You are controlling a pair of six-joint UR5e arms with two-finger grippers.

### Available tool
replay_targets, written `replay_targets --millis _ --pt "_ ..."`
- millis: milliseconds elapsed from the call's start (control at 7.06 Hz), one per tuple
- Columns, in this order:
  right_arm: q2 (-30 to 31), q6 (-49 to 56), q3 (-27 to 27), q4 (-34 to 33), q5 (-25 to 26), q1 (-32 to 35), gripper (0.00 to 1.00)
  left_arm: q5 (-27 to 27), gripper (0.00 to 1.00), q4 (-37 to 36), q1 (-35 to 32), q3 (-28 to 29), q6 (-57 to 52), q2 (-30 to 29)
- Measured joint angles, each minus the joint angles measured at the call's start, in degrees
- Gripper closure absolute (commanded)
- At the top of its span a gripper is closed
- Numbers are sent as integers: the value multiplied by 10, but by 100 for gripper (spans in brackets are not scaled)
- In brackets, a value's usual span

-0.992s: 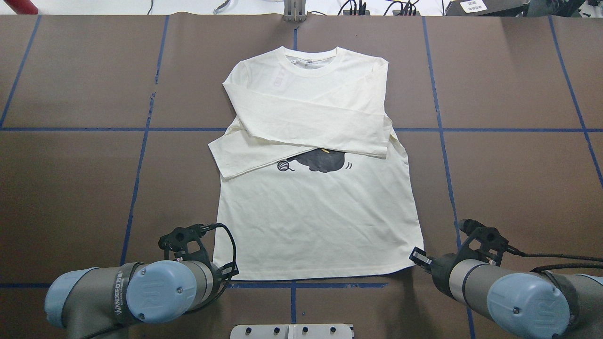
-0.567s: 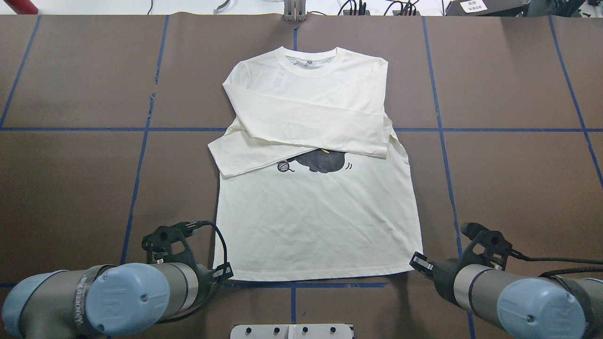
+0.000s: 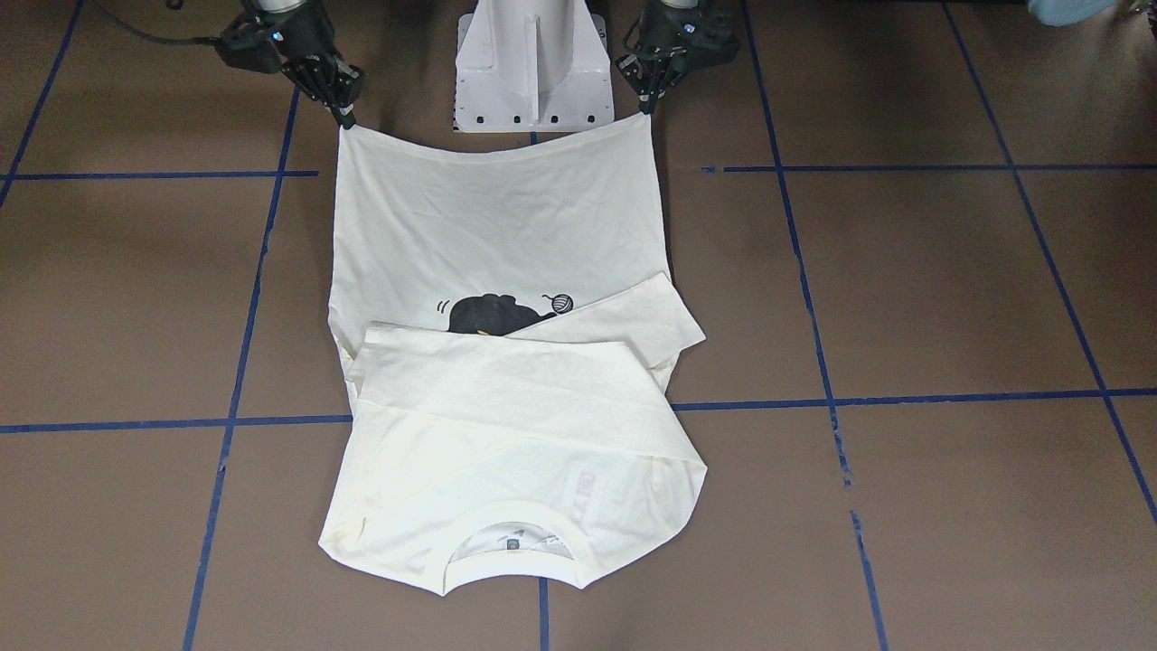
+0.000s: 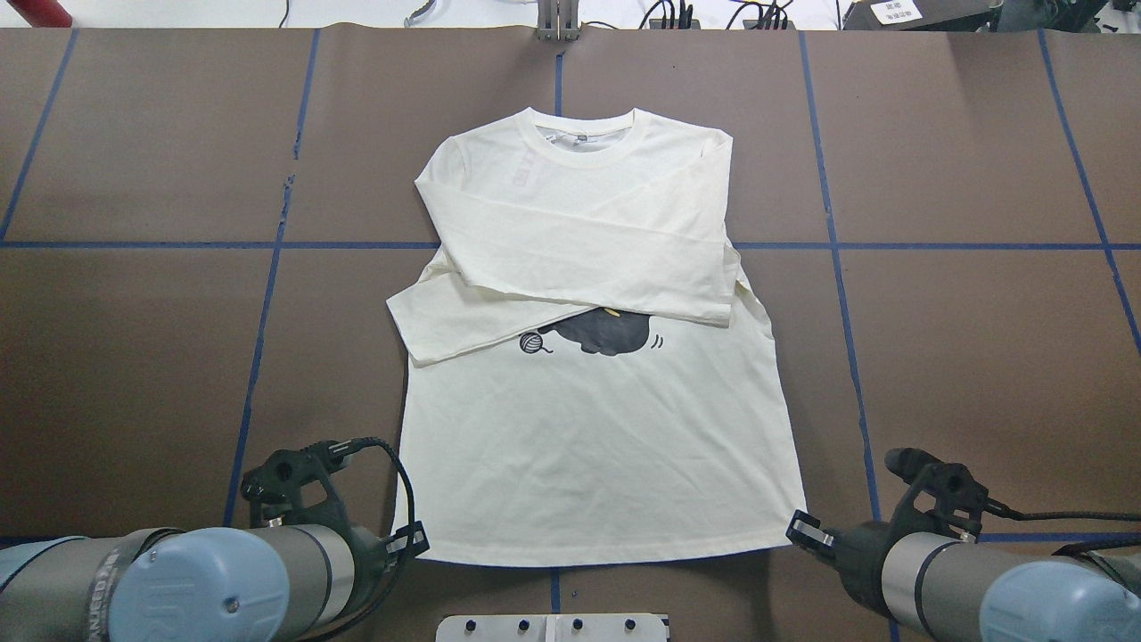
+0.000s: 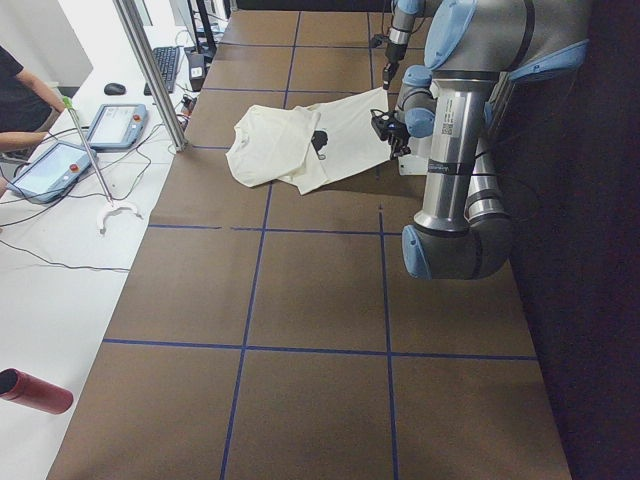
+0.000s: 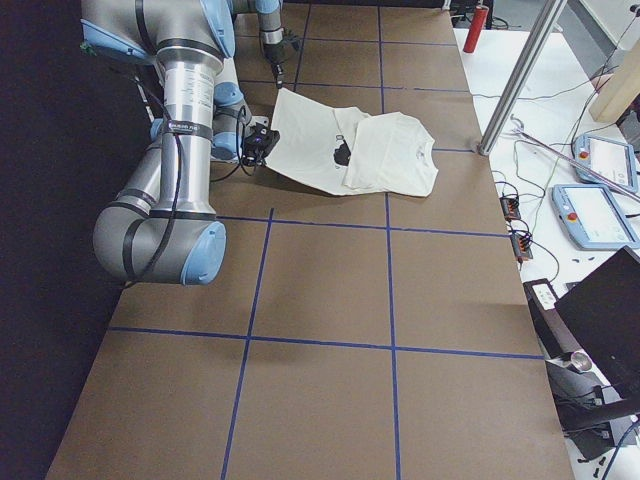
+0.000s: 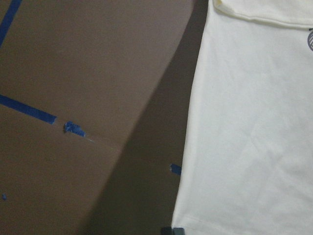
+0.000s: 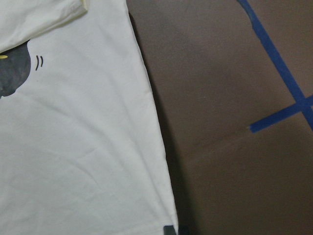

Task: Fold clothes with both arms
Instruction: 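Lift the hem with both grippers and fold it toward the collar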

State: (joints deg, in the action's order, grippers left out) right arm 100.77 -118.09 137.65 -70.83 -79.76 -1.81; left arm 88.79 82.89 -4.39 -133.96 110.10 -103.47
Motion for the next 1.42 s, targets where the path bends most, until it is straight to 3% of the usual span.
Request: replay_targets --millis 567,850,1134,1417 --pt "-3 -8 30 0 7 -13 100 0 100 -7 -1 -50 -2 53" --pt "-8 7 47 -1 -1 47 100 2 100 -6 -61 -27 -57 -1" --pt "-83 94 -18 -5 -78 188 100 7 100 31 -189 75 -167 -79" --pt "-198 193 -162 -6 -178 337 100 42 100 172 -309 242 -227 -132"
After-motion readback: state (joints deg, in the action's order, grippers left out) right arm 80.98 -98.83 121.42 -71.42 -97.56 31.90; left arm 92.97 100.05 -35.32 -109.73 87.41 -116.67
